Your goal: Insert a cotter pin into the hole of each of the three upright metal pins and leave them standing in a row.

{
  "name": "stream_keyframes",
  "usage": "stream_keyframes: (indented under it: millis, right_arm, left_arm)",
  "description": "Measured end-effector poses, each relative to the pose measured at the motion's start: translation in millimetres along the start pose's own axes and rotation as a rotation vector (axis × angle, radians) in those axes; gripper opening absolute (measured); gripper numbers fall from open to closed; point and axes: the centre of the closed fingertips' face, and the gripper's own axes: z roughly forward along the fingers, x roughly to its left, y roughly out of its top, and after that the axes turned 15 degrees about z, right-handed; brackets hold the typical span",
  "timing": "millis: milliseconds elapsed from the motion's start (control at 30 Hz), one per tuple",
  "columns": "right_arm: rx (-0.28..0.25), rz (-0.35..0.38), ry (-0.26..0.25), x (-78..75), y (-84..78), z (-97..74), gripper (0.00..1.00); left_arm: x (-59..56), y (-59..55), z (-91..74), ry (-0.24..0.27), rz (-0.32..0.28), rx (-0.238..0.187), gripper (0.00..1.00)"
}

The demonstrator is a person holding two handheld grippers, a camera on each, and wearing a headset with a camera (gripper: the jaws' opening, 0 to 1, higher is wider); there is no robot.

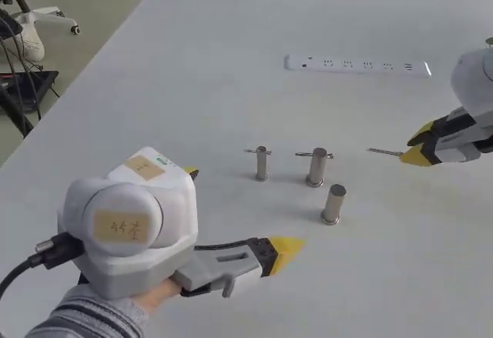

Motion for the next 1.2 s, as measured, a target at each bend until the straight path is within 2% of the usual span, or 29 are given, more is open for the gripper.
stream_keyframes:
  millis: [267, 367, 467, 600, 867, 1000, 1067, 1133, 1200]
  right_arm:
    - [0.038, -0.022, 0.003, -8.5, -2.2, 17.1, 0.13]
    - [0.041, -0.023, -0.003, -13.0, -0.1, 20.3, 0.12]
    - [0.059, -0.018, -0.013, -18.1, -0.6, 24.7, 0.10]
    - [0.081, 0.016, -0.014, -22.0, -3.2, 27.3, 0.05]
    - [0.116, 0.015, -0.017, -25.8, -5.1, 27.5, 0.00]
    - [0.138, -0.027, -0.022, -21.8, -8.4, 25.5, 0.00]
    - [0.151, -0.068, -0.004, -16.9, -10.7, 24.2, 0.00]
    - [0.143, -0.114, -0.025, -18.0, -10.1, 23.3, 0.00]
    - [0.125, -0.129, -0.034, -16.0, -8.1, 20.6, 0.00]
  left_arm:
    - [1.1, -8.5, 0.1, -0.002, -0.020, 0.010, 0.89]
    - [1.5, -7.9, 0.0, -0.003, -0.029, -0.013, 0.88]
    - [0.7, -10.3, 1.1, -0.009, -0.037, -0.009, 0.87]
    - [0.4, -12.8, 0.7, -0.010, -0.034, -0.001, 0.86]
    - [1.0, -19.8, -0.4, -0.010, -0.041, 0.016, 0.83]
    - [1.3, -20.0, -1.0, -0.009, -0.039, 0.017, 0.82]
    - [1.2, -20.1, -1.4, -0.011, -0.035, 0.020, 0.80]
    - [1.0, -20.2, -1.6, -0.012, -0.032, 0.021, 0.80]
    - [1.1, -19.9, -2.2, -0.012, -0.032, 0.020, 0.80]
